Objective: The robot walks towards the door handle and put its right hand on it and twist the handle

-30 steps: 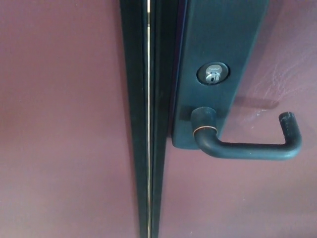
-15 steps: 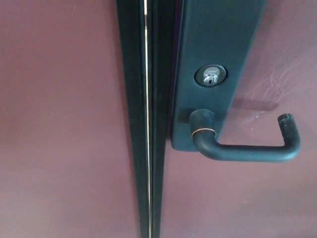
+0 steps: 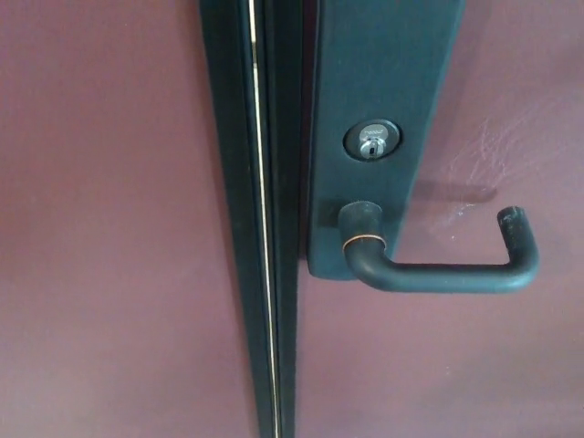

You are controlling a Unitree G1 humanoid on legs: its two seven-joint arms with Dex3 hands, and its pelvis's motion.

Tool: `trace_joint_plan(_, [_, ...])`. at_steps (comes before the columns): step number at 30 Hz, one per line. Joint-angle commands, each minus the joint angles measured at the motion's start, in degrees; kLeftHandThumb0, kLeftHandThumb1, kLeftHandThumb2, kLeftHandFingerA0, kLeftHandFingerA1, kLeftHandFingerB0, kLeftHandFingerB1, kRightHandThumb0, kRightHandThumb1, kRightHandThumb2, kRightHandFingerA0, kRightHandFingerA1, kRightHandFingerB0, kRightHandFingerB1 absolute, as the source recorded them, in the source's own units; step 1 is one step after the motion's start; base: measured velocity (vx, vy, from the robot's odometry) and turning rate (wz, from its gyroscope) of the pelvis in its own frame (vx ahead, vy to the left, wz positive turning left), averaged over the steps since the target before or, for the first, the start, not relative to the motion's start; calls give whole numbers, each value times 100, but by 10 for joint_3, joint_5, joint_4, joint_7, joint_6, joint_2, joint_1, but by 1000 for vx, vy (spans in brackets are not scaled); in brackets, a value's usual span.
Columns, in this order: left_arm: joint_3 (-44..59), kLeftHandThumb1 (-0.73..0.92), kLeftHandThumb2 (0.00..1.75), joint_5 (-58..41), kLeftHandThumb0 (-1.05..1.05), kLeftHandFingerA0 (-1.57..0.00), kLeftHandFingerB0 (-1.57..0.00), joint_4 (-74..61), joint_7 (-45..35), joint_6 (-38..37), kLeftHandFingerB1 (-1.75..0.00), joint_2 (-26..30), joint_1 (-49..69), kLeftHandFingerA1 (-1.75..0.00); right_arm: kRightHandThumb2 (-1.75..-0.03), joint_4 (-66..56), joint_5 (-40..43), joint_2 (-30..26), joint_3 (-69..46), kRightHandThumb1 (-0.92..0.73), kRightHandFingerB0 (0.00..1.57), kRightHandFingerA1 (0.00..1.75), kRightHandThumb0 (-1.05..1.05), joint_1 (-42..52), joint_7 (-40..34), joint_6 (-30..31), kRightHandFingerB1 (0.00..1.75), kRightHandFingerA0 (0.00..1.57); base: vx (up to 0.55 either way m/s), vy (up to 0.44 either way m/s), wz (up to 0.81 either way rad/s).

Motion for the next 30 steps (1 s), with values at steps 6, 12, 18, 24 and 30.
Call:
trace_joint_plan(6, [-4,55,56,7,-37,-71,-51,3,-3,3,-39,-4,17,-48,-72,211,-218,200,354,-43,15,48,-57,102,-274,-299,37,28,0,0,0])
trace_joint_plan(12, [-4,55,56,7,-36,-70,-51,4,-1,2,-39,-4,23,-47,-75,451,-350,204,533,-45,15,49,-61,40,-490,-416,38,30,0,0,0])
trace_joint_plan(18, [-1,55,56,4,-37,-70,-50,3,-1,2,-39,-8,22,-47,-79,687,-399,213,638,-48,16,49,-66,-61,-643,-467,39,30,0,0,0])
trace_joint_plan(24, [7,56,56,-4,-36,-70,-51,1,-3,-3,-39,-8,25,-47,-80,739,-387,267,672,-50,17,49,-66,-74,-719,-477,40,32,0,0,0])
trace_joint_plan(30, [1,55,56,1,-36,-70,-51,0,1,-2,-39,-10,18,-47,-80,747,-370,281,691,-51,15,48,-66,-102,-727,-437,39,30,0,0,0])
